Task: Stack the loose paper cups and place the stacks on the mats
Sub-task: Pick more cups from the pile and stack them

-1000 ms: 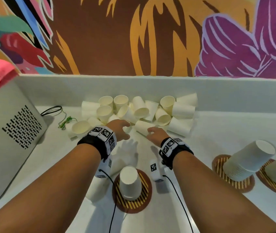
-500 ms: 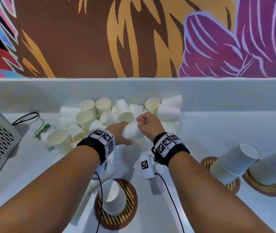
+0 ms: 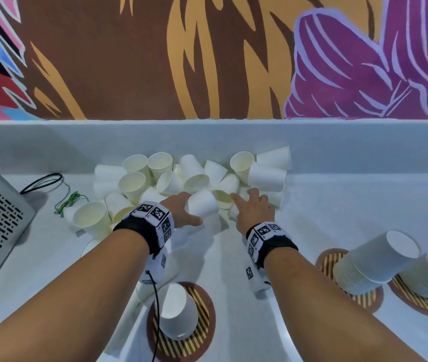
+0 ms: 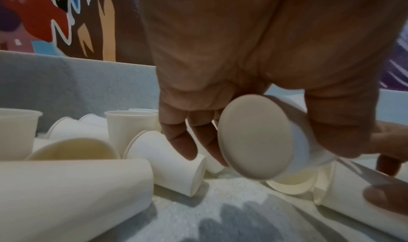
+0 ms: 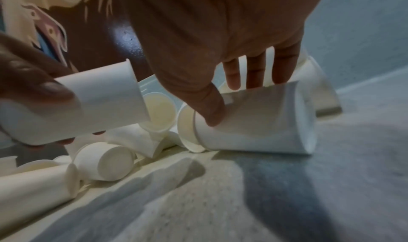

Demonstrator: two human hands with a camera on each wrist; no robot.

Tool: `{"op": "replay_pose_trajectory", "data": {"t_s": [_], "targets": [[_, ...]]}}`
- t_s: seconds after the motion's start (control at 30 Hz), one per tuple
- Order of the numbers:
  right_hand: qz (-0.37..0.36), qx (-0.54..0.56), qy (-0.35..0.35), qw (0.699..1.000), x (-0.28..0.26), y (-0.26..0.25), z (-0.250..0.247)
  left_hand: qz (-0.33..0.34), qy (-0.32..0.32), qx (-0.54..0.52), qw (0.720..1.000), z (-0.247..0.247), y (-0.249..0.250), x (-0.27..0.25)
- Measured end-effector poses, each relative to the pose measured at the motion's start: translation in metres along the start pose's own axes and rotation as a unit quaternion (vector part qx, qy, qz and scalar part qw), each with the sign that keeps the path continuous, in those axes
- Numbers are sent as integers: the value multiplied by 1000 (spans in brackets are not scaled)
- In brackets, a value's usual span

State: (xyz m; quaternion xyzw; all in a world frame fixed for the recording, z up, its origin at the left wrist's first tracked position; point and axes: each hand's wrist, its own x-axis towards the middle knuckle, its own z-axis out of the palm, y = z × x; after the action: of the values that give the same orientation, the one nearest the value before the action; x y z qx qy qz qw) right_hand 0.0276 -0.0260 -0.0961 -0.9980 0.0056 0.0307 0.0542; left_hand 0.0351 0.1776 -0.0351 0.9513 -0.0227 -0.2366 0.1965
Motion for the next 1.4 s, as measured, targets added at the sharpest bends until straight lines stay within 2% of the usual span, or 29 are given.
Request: {"op": "replay_pose_trajectory", "data": {"t_s": [0.1,0.27,0.37,0.47,0.53,0.67,0.73,0.8,0.87,1.0,1.13,1.3,1.4], "targets": [[-23,-4,4,1000,3,-7,-6,-9,-6,-2,1000,0,-2,0],[-9,126,5,992,11,-12,-39,-32,-1,15,999,2,-6,-1],[25,227,52,972,11,-13,-59,-34,7,30,999,5,-7,-2],[49,324,64,943,11,-19,-67,-17,8,23,1000,5,-4,-4],[40,379,50,923,8,-27,-68,0,7,6,1000,3,0,-4],[8,440,-30,898,0,-37,-67,12,14,-4,1000,0,6,-5],[13,383,13,924,4,-30,-65,7,12,2,1000,-1,6,-6],[32,250,84,964,12,-17,-62,8,11,1,1000,-1,6,-9],[61,179,119,975,20,-1,-56,10,16,-2,1000,-2,7,-11],[82,143,81,983,27,19,-39,11,20,-3,1000,-2,8,-12],[84,107,66,989,23,15,-32,7,30,-3,1000,-3,7,-9],[60,190,42,979,22,2,-31,-25,21,7,999,-3,3,-7],[34,205,-10,978,24,-6,-31,-43,17,4,999,-3,-2,-6]]}}
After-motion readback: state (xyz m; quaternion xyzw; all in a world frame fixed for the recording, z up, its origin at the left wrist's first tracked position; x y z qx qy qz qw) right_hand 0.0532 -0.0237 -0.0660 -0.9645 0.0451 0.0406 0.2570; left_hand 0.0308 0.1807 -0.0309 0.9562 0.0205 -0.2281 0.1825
